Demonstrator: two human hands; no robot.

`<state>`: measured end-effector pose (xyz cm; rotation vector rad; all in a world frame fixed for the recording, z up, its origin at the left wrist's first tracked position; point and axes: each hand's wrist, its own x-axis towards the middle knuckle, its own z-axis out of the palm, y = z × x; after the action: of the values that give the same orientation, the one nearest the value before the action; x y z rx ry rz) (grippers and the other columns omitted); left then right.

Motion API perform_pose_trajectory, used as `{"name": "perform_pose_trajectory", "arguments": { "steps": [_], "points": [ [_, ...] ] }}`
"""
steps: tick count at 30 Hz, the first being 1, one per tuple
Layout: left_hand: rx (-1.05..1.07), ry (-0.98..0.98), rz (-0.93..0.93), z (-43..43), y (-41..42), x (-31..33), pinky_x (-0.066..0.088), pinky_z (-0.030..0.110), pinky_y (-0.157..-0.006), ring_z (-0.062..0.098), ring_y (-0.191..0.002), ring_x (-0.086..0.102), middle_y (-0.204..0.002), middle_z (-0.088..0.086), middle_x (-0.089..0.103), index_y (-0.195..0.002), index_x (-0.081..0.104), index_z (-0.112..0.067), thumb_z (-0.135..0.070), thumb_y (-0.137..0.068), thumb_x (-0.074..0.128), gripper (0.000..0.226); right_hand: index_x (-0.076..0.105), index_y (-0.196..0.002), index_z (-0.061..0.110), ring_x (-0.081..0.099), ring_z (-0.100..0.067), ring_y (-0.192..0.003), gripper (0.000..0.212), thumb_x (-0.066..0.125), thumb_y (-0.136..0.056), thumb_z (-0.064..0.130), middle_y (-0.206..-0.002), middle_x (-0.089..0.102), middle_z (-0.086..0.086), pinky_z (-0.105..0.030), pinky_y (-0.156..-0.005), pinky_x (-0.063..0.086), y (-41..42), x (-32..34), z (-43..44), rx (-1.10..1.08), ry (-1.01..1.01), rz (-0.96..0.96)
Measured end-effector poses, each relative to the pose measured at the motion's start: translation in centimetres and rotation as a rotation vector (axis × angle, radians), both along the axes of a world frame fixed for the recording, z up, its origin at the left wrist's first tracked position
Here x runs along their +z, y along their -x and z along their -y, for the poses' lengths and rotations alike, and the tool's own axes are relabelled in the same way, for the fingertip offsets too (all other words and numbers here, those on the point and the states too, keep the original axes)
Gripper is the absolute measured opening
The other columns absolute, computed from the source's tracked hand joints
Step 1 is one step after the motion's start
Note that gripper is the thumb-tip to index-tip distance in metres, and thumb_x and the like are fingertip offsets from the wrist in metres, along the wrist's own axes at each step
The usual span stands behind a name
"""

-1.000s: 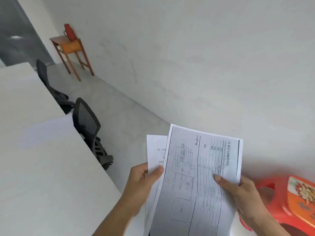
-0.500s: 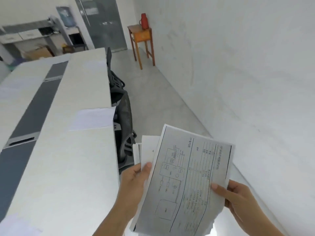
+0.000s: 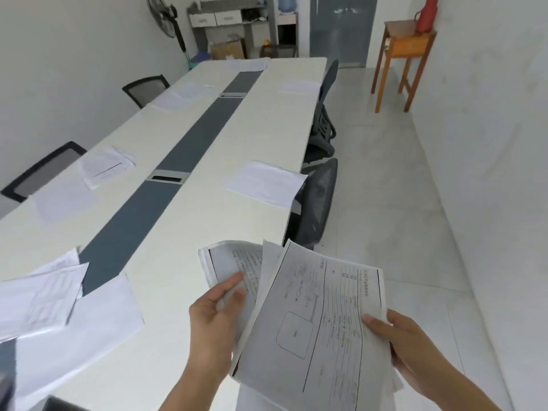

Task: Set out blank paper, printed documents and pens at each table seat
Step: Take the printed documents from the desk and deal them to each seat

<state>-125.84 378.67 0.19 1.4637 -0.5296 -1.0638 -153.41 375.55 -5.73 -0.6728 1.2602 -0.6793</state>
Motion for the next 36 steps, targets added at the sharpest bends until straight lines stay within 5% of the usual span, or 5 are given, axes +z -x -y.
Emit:
{"name": "perform_pose_trajectory", "arguments": {
  "steps": [4, 10, 26, 32, 36],
  "points": [
    [0.118, 0.024, -0.023, 2.8, -4.7, -0.5, 0.057, 0.039, -0.087, 0.024, -0.090, 0.072, -0.098, 0.005, 0.077, -0.099, 0.073, -0.013, 0.002, -0.086, 0.063, 0.022, 0.067, -0.112, 0.005, 0.072, -0.033, -0.099, 0.024, 0.065, -0.088, 0.007, -0.105, 0.076, -0.012, -0.055, -0.098, 0.050, -2.8, 0.7, 6.6, 0.099, 0.057, -0.089],
    [0.316, 0.041, 0.018, 5.8, -11.8, -1.0, 0.059, 0.030, -0.079, 0.027, -0.092, 0.068, -0.102, 0.008, 0.074, -0.098, 0.073, -0.017, 0.001, -0.087, 0.063, 0.022, 0.069, -0.088, 0.012, 0.070, -0.018, -0.080, 0.014, 0.063, -0.089, 0.000, -0.090, 0.075, -0.006, -0.026, -0.064, 0.052, -8.1, 1.5, 16.9, 0.085, 0.270, -0.370],
    [0.753, -0.083, 0.012, 6.5, -16.9, -2.0, 0.058, 0.043, -0.083, 0.026, -0.081, 0.070, -0.093, 0.010, 0.077, -0.090, 0.078, -0.020, 0.002, -0.083, 0.065, 0.026, 0.069, -0.105, 0.005, 0.064, -0.032, -0.098, 0.030, 0.066, -0.079, -0.011, -0.108, 0.068, -0.014, -0.038, -0.091, 0.052, -29.1, -8.5, 40.8, 0.449, 0.168, -0.471],
    [0.855, -0.136, -0.001, 8.7, -16.2, -1.9, 0.058, 0.043, -0.081, 0.028, -0.082, 0.070, -0.096, 0.013, 0.076, -0.093, 0.077, -0.017, -0.001, -0.080, 0.067, 0.023, 0.066, -0.104, -0.007, 0.057, -0.030, -0.077, 0.022, 0.053, -0.087, -0.006, -0.087, 0.061, -0.012, -0.022, -0.053, 0.041, -31.6, -14.8, 43.1, 0.606, 0.185, -0.737],
    [0.897, -0.149, -0.039, 9.4, -15.4, -2.3, 0.059, 0.045, -0.078, 0.034, -0.085, 0.069, -0.099, 0.018, 0.075, -0.095, 0.077, -0.014, -0.006, -0.072, 0.070, 0.025, 0.067, -0.105, -0.003, 0.058, -0.030, -0.081, 0.023, 0.052, -0.087, -0.005, -0.112, 0.069, -0.021, -0.019, -0.049, 0.035, -32.7, -15.0, 43.8, 0.694, 0.276, -0.810]
  ]
}}
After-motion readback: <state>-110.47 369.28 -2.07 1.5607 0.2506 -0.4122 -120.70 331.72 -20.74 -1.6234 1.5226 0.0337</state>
